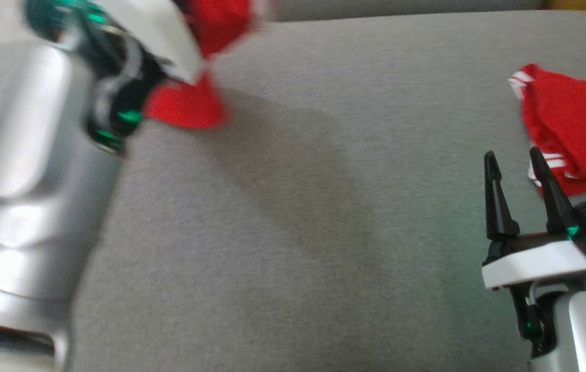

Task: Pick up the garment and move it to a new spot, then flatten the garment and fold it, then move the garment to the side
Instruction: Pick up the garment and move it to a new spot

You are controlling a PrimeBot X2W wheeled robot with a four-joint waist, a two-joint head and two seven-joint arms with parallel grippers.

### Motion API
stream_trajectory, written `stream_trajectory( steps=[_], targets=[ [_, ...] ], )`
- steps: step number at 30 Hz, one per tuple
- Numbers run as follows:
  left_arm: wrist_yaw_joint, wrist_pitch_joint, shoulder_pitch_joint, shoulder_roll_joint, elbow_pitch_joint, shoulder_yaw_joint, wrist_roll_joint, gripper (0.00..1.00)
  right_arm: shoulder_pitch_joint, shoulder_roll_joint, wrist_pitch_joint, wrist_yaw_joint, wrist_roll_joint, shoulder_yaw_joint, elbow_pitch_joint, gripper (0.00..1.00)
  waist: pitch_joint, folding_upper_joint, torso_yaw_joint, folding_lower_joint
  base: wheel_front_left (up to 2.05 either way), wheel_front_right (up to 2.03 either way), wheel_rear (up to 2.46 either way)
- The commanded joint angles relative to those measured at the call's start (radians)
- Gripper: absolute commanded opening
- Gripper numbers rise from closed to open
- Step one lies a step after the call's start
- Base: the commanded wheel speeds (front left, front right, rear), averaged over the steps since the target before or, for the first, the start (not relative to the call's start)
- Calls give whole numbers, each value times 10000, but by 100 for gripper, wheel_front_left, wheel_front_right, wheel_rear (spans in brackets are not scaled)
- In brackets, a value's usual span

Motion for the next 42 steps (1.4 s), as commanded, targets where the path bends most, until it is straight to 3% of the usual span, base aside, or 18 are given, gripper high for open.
stream_trajectory(
  steps=[1,5,9,16,23,25,26,35,42],
  targets=[
    [94,-36,-195,100,-540,268,-73,0,-70,-22,-128,-7,86,165,-277,100,-363,-1,-510,1,0,0,0],
    [338,-698,614,-852,-1080,19,-292,0,51,-22,-250,-7,213,56,-178,100,-284,-1,-881,1,0,0,0],
    [475,-2058,2053,-1782,-915,-138,-607,0,96,-22,-368,-7,267,12,-93,100,68,-1,-1170,1,0,0,0],
    [466,-3613,3909,-2074,568,-329,-799,0,-113,-22,-529,-7,305,12,29,100,612,-1,-1326,1,0,0,0],
    [411,-4814,4431,-1947,1955,29,-747,0,-268,-22,-561,-7,207,56,224,100,851,-1,-1113,1,0,0,0],
    [291,-5058,4403,-1914,2202,-22,-632,56,-296,-22,-559,-7,181,69,281,100,828,-1,-1018,1,0,0,0],
    [241,-5181,4381,-1913,2273,-55,-570,100,-305,-22,-551,-7,167,86,309,100,804,-1,-975,1,0,0,0],
    [38,-6306,4233,-1657,2225,-384,223,100,-310,-22,-497,-7,-38,78,577,100,137,-1,-492,1,0,0,0],
    [297,-6675,4827,-1172,1711,-613,755,100,-159,-22,-447,-7,-179,-80,731,100,-512,-1,-39,1,0,0,0]
  ],
)
